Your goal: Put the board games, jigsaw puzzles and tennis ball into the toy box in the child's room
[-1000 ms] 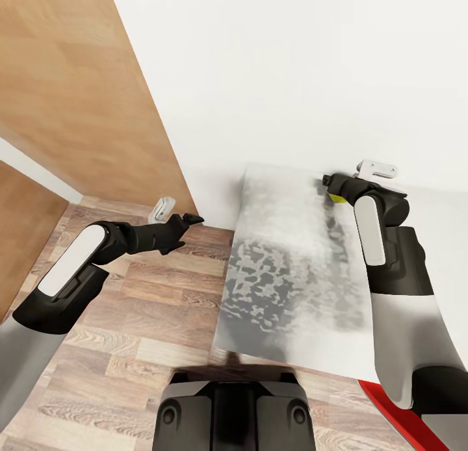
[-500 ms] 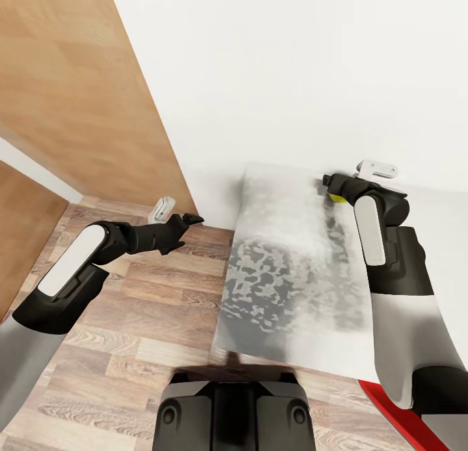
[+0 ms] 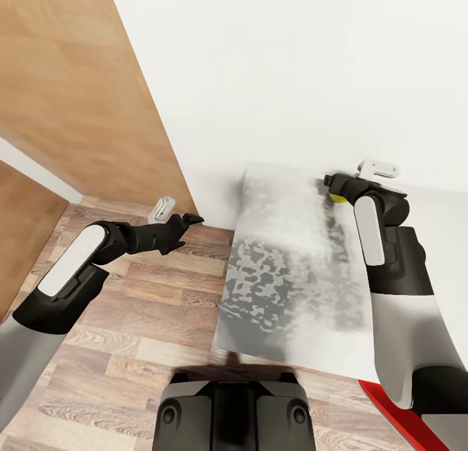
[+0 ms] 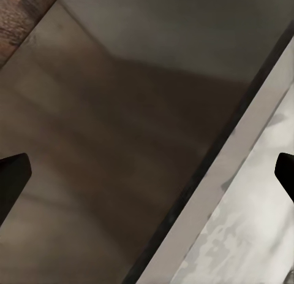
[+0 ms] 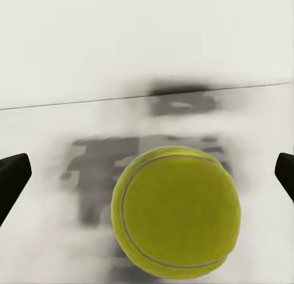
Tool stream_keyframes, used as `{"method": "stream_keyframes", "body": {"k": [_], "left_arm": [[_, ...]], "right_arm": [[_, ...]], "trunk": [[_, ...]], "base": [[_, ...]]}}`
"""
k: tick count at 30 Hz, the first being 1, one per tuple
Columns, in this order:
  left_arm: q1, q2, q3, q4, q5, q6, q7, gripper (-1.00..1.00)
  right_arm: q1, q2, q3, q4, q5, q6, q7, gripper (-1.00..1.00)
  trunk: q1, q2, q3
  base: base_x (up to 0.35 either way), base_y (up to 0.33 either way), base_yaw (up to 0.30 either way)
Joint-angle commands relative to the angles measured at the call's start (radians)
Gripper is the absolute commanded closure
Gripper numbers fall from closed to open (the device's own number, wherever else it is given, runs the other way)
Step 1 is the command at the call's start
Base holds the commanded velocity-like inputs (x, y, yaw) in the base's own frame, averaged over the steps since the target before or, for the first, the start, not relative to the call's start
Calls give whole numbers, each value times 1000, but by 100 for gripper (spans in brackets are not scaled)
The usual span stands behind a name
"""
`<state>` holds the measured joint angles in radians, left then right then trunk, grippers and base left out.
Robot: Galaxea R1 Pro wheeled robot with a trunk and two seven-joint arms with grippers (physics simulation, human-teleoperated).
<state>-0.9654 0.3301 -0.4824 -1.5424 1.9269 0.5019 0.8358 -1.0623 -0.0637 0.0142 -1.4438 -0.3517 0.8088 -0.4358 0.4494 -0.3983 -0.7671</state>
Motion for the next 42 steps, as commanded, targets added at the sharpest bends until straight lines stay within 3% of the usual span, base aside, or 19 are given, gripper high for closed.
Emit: {"method": "stream_keyframes", "body": {"k": [1,42], "left_arm": [[-1,0,-1,-1,6,0,6,-100],[-1,1,-1,-1,6,0,6,-100]], "right_arm": [[-1,-1,1,-1,-5,3,-9,-100],[-1,-2,1,5,19,1,-9,-100]], "trunk": [[1,-2,-2],[1,-2,-32]], "base": [[0,0,0],[0,0,0]]}}
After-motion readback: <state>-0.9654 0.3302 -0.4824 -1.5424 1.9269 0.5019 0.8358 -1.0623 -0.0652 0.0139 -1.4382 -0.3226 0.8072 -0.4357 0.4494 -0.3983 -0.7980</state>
